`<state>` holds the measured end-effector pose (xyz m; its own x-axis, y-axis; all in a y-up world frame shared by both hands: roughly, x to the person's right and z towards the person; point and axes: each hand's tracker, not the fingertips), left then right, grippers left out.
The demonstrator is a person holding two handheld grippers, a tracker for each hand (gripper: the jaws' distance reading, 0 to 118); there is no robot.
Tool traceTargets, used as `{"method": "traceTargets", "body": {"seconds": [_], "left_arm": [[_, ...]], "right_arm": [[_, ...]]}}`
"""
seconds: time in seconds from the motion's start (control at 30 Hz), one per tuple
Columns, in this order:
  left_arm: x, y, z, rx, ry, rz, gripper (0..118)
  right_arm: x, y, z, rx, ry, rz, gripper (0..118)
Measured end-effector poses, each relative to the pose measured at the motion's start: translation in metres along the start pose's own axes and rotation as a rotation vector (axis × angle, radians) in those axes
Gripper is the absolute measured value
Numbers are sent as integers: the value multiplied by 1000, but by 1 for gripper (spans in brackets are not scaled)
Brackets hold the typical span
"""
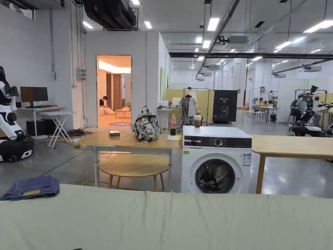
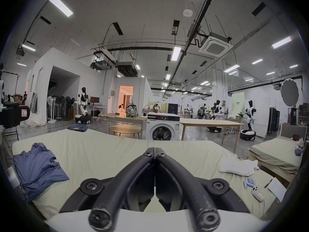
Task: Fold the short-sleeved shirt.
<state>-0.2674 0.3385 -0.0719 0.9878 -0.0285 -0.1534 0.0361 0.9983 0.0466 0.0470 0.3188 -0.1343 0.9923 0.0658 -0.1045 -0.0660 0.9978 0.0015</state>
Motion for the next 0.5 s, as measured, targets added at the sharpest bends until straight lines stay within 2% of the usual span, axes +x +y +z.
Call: {"method": "traceTargets", "body": {"seconds": [0.5], "left_arm": [[2, 4, 2, 7, -7, 7, 0]], "right_arm": [[1, 2, 2, -1, -2, -11, 0]]}}
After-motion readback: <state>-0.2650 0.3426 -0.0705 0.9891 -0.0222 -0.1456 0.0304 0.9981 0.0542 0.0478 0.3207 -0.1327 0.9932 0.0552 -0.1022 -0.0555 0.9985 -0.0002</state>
